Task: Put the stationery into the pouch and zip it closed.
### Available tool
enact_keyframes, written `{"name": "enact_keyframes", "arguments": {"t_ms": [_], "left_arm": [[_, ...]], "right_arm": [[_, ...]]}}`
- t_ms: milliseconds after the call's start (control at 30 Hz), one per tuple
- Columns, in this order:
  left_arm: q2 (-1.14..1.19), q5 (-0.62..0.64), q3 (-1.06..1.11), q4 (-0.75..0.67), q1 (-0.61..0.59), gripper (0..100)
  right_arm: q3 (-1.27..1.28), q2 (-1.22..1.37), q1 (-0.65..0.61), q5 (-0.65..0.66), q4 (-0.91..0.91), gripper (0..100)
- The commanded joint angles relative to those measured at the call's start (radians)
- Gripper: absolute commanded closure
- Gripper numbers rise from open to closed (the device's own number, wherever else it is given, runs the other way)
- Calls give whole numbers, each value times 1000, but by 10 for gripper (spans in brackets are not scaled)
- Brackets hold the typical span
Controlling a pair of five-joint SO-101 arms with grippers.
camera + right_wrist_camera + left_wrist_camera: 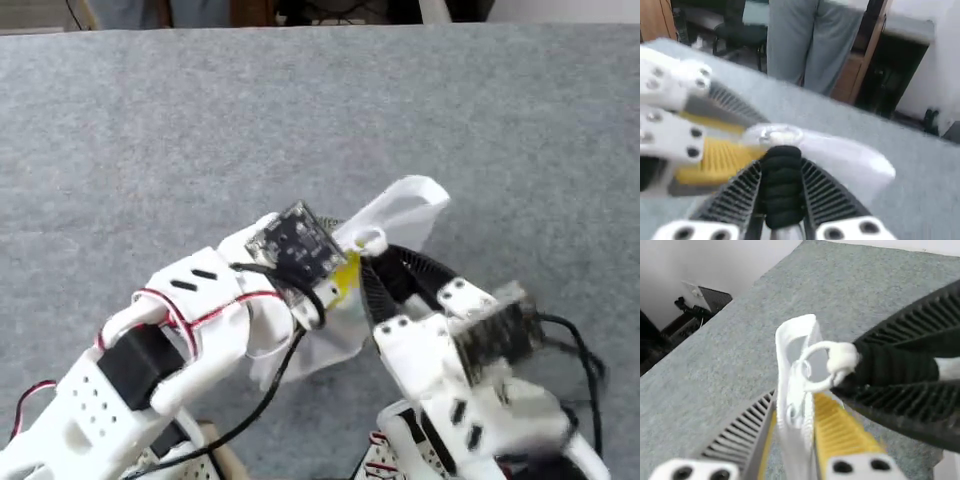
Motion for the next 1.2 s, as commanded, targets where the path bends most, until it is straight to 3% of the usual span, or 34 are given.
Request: {"name": "enact_keyframes", "arguments": {"t_ms": [0, 467, 700, 1167], "left_arm": [[-5, -6, 8, -23, 12, 972], [-6, -6, 12, -14, 12, 971], [-8, -6, 8, 63, 8, 971], [-331, -12, 1, 387, 2, 972]], "right_arm": [[-25, -10, 0, -9, 5, 987], [-27, -10, 5, -9, 0, 987], [-97, -12, 34, 0, -43, 987], [-99, -13, 203, 170, -46, 987]]}}
